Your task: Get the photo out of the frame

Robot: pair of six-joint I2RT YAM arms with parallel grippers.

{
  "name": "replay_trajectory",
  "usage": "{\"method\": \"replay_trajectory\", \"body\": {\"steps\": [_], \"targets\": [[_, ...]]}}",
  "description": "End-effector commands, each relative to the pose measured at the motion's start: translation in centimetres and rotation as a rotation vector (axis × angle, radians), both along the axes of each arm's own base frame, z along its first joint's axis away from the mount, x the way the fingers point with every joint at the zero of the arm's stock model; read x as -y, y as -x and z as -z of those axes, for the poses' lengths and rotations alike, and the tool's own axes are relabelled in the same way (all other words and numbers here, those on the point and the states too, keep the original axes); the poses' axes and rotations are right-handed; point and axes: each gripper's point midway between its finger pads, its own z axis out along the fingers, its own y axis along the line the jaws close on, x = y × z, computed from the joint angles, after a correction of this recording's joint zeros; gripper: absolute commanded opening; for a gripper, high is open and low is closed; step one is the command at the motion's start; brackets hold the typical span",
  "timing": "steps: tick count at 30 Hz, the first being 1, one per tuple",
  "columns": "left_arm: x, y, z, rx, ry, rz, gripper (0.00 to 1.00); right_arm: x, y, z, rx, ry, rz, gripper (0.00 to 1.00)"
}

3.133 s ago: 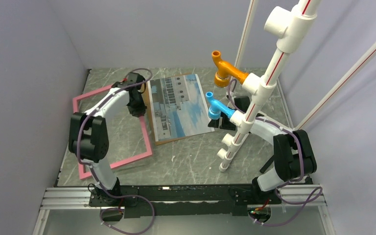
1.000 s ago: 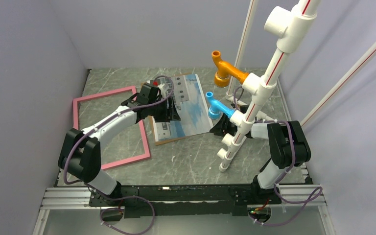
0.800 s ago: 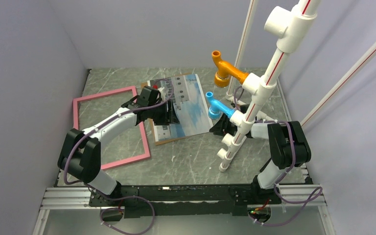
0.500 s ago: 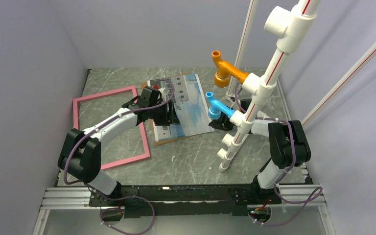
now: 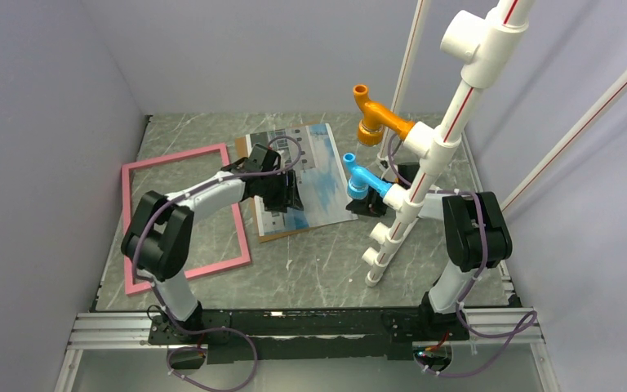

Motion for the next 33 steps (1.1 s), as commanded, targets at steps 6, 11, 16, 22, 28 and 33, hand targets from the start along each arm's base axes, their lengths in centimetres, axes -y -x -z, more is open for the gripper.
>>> {"method": "replay_trajectory", "body": {"steps": [6,11,16,22,28,33], "targets": [[0.0,-2.8,0.9,0.005,-0.062,-0.092,0.59,-0.9,0.9,-1.0,0.036,-0.019,-0.096,0.39],[-0.7,-3.5,2.1,-0.014,-0.116,-0.111,0.59,-0.1,1.1,-0.5,0.029,0.053,-0.103,0.45],[-1.4,-3.2,3.7,-0.052,-0.158,-0.119,0.59,2.1,0.4,-0.3,0.037,0.163,-0.010,0.49],[-1.8,-2.5,5.4,-0.095,-0.174,-0.124,0.58,3.6,-0.4,0.6,0.007,0.167,0.039,0.45],[-1.8,-2.1,6.0,-0.112,-0.172,-0.125,0.58,2.8,-0.3,1.8,-0.022,0.115,0.010,0.45],[-1.9,-2.0,6.2,-0.115,-0.174,-0.125,0.58,2.0,-0.4,2.0,-0.030,0.049,-0.009,0.43]]}}
